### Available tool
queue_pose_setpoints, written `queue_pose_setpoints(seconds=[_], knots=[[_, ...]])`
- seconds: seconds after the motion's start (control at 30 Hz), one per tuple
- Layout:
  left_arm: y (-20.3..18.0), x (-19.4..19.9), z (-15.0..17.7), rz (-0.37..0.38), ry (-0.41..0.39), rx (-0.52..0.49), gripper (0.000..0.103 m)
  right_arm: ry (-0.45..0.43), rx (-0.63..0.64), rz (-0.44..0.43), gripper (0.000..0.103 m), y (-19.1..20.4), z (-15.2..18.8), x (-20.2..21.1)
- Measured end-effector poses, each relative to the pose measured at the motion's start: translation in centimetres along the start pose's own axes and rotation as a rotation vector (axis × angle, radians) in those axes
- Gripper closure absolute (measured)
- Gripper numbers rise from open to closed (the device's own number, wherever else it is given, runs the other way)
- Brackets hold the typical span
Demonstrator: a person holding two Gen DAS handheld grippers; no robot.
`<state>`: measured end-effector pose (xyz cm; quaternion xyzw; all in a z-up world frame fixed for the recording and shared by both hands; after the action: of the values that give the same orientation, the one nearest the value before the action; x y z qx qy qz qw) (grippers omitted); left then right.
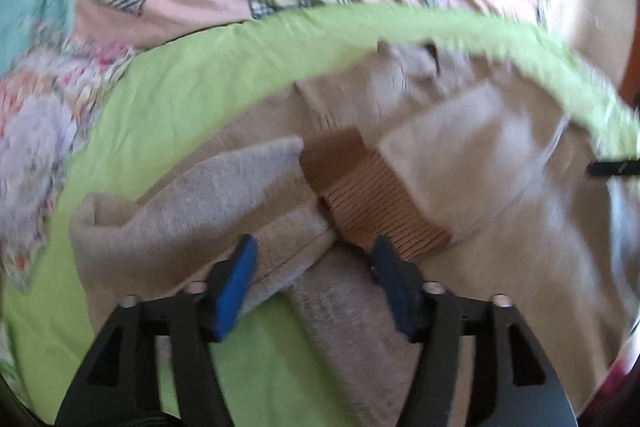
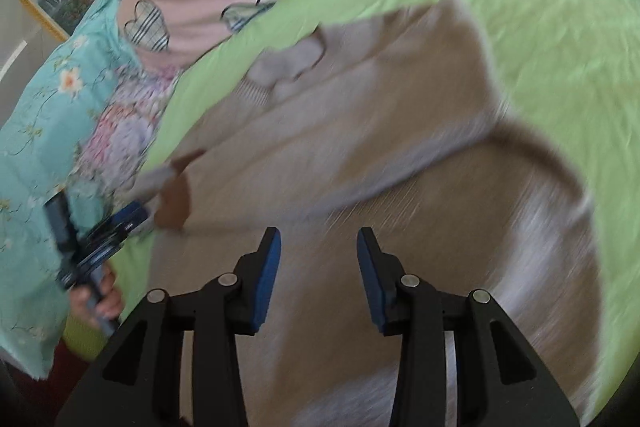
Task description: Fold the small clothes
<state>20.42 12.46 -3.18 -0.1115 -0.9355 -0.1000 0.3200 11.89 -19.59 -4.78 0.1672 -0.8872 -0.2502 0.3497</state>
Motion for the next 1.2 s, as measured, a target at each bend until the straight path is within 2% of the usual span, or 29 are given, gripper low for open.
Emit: queue_pose_setpoints(seconds=[0.07,0.13,0.17,0.2,0.23,0.27,0.3,0.43,0.57,0.7,0.87,1.0,1.2], knots=[[0.1,-1.2,0.5,-0.037,0.02,-0.079,0.031,0.019,-0.011,-0.005,0.062,0.4,1.1,-0.2],[0.9,-2.5,1.2,-0.068,0.057,-0.098,0.031,0.031,-0.018,-0.003,0.062,0.5,1.8,-0.4],[1.5,-3.2,1.4,-0.071,0.074,-0.088,0.036,0.038,-0.026,-0.005,0.062,0.5,2.0,-0.6],[2.0,-3.6,1.6,-0.065,0.078,-0.071,0.048,0.044,-0.032,-0.002,0.062,0.5,2.2,-0.8],[2.4,-3.7,1.6,-0.045,0.077,-0.044,0.054,0.05,-0.038,0.004,0.062,0.6,2.4,-0.9],[2.8,-3.5,1.4,-0.005,0.071,0.006,0.075,0.054,-0.042,0.006,0.062,0.6,2.5,-1.0],[3.3,-3.0,1.1,0.004,0.053,0.053,0.097,0.058,-0.048,0.005,0.062,0.6,2.7,-1.1],[5.1,-0.3,-0.6,-0.027,-0.045,0.185,0.097,0.054,-0.049,0.005,0.062,0.6,2.7,-1.2],[5.2,3.0,-3.1,0.023,-0.153,0.328,0.098,0.036,-0.057,-0.011,0.062,0.8,2.4,-1.0],[2.2,4.9,-6.4,0.1,-0.245,0.398,0.097,0.005,-0.07,-0.014,0.062,0.5,1.7,-0.4],[-2.7,4.6,-11.2,0.195,-0.321,0.457,0.097,-0.05,-0.091,0.002,0.062,-1.0,0.8,1.8],[-8.7,2.1,-13.8,0.293,-0.312,0.437,0.097,-0.084,-0.13,0.028,0.062,-2.9,0.5,3.3],[-17.7,-4.1,-12.7,0.323,-0.189,0.332,0.096,-0.118,-0.18,0.052,0.062,-5.3,0.1,4.9]])
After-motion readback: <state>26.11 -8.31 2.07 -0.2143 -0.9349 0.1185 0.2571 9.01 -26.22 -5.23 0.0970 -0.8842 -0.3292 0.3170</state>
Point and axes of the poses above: each gripper's, at about its wrist camera, not at the fingertips, and x roughly against the way its jaws point, y to its left, z to its underside, the point moved 5 cm from there along -x, roughly the way its jaws point, and after that the axes turned 12 degrees about -y, right-handed, at the moved point
